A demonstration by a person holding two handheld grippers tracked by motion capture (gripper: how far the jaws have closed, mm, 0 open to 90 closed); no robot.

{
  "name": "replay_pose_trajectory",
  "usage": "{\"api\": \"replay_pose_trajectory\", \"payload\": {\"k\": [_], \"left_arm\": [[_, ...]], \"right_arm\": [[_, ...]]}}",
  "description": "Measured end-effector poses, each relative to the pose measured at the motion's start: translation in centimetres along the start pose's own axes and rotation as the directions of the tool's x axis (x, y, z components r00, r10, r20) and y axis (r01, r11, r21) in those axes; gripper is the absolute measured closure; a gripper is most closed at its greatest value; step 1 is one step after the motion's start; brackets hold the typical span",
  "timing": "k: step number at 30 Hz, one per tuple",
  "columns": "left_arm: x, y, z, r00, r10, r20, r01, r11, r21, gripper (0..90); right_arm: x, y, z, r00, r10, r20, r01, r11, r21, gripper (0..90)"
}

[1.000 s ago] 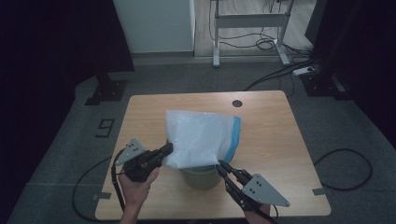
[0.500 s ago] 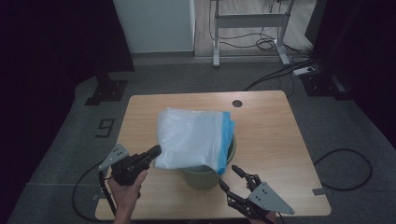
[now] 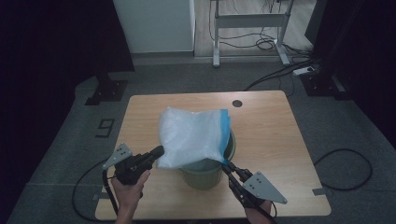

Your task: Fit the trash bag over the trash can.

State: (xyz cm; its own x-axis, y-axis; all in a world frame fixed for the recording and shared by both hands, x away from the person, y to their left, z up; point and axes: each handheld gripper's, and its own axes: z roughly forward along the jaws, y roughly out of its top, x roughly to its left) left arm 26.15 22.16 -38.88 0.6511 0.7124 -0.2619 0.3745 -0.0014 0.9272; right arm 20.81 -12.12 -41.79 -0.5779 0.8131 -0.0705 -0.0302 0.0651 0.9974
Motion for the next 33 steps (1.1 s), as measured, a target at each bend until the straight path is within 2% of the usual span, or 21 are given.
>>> {"api": "replay_pose_trajectory", "payload": {"k": [5,6,7,10,11,14,17,19,21,22,23,28,30,33], "left_arm": [[-0.8,0.2,1.4,0.9996,0.013,0.026,-0.014,0.9999,0.007,89.2],[-1.2,0.4,2.3,0.999,0.018,0.041,-0.019,0.9997,0.014,89.2],[-1.2,0.4,2.3,0.999,0.018,0.041,-0.019,0.9997,0.014,89.2],[-2.4,0.8,3.9,0.9973,0.035,0.064,-0.037,0.999,0.025,89.1],[-2.4,0.8,3.9,0.9973,0.035,0.064,-0.037,0.999,0.025,89.1],[-3.5,1.0,5.3,0.9946,0.059,0.085,-0.063,0.9971,0.042,88.9],[-3.9,0.8,5.5,0.9931,0.074,0.091,-0.079,0.9955,0.053,88.0],[-4.0,0.6,5.1,0.9934,0.074,0.088,-0.079,0.9954,0.055,81.9],[-3.9,0.5,4.7,0.9939,0.07,0.085,-0.075,0.9957,0.055,70.8],[-3.8,0.6,4.3,0.9948,0.063,0.08,-0.067,0.9961,0.057,70.8],[-3.7,0.7,3.5,0.996,0.059,0.067,-0.063,0.9968,0.05,60.0],[-3.6,1.5,2.0,0.9965,0.046,0.07,-0.048,0.9985,0.028,49.6],[-3.9,1.9,1.6,0.9946,0.057,0.087,-0.06,0.9979,0.024,46.4],[-4.6,2.0,1.3,0.9883,0.089,0.124,-0.092,0.9955,0.021,42.8]], "right_arm": [[-1.1,1.9,-1.1,0.9989,0.002,0.046,0.001,0.998,-0.066,87.1],[-1.3,2.3,-1.4,0.9986,0.002,0.054,0.002,0.997,-0.078,87.1],[-1.3,2.3,-1.4,0.9986,0.002,0.054,0.002,0.997,-0.078,87.1],[-2.1,3.8,-2.3,0.9972,0.003,0.074,0.006,0.993,-0.12,87.1],[-2.1,3.8,-2.3,0.9972,0.003,0.074,0.006,0.993,-0.12,87.1],[-2.5,4.9,-2.8,0.9968,0.003,0.08,0.009,0.989,-0.147,87.1],[-2.6,5.2,-2.9,0.997,0.004,0.077,0.008,0.988,-0.155,87.1],[-2.4,5.1,-2.7,0.9984,-0.006,0.057,0.014,0.988,-0.151,87.0],[-2.1,4.8,-2.4,0.9992,-0.011,0.038,0.016,0.991,-0.136,87.0],[-2.1,4.8,-2.4,0.9992,-0.011,0.038,0.016,0.991,-0.136,87.0],[-1.8,4.3,-1.9,0.9996,-0.016,0.021,0.018,0.992,-0.122,87.1],[-0.8,3.6,-1.1,0.9995,-0.018,-0.025,0.015,0.995,-0.094,87.0],[0.3,3.2,-0.5,0.9975,-0.039,-0.058,0.034,0.996,-0.077,87.0],[0.6,3.1,0.0,0.9966,-0.043,-0.07,0.038,0.997,-0.067,86.9]]}}
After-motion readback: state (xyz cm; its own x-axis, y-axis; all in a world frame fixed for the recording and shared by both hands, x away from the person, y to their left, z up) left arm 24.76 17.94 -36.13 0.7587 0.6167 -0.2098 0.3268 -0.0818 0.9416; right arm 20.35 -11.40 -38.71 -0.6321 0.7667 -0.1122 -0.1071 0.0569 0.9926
